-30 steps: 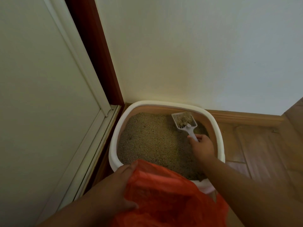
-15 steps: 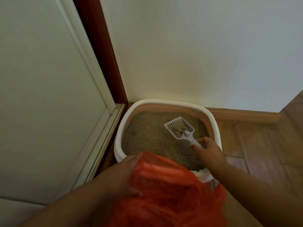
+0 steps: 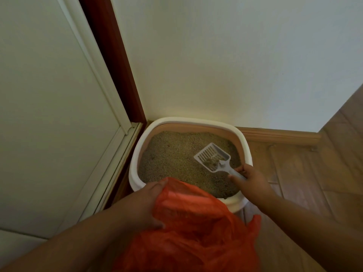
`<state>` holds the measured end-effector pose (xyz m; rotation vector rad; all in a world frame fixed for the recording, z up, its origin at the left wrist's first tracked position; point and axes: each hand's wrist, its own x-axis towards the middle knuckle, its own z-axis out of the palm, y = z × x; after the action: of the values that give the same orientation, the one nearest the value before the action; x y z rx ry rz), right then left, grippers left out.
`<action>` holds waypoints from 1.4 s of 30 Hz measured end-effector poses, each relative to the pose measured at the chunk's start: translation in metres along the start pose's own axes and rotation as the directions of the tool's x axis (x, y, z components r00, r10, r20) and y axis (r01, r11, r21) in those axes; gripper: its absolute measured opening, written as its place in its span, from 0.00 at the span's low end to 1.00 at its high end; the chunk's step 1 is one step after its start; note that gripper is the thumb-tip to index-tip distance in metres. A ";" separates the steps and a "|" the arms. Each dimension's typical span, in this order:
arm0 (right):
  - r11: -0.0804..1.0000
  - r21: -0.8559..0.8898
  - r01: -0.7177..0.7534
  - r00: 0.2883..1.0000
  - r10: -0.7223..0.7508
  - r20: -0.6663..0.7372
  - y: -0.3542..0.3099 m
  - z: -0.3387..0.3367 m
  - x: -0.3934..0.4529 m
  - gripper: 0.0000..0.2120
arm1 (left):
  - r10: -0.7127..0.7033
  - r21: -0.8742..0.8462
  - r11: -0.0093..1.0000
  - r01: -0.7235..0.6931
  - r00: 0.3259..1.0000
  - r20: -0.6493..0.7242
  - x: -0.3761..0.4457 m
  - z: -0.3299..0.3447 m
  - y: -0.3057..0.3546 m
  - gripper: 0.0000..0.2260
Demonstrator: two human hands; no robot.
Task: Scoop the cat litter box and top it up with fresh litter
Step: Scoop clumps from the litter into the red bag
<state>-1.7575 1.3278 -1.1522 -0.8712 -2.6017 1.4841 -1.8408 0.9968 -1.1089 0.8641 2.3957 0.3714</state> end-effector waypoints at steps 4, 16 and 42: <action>1.000 0.025 0.004 1.000 -0.005 0.025 -0.002 -0.003 -0.002 0.07 | 0.000 0.013 1.000 0.000 1.000 -0.005 -0.001 -0.002 0.000 0.58; 0.999 0.044 0.023 0.998 -0.026 0.063 -0.003 -0.009 -0.006 0.07 | -0.009 0.053 0.999 0.008 1.000 0.002 -0.003 -0.005 0.004 0.58; 0.992 0.028 0.126 0.991 -0.127 0.048 -0.015 -0.031 -0.019 0.07 | 0.001 0.048 0.999 -0.001 1.000 0.005 -0.002 -0.011 0.010 0.58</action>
<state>-1.7390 1.3375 -1.1185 -0.6618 -2.6125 1.5198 -1.8410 1.0026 -1.0953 0.8870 2.4082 0.3122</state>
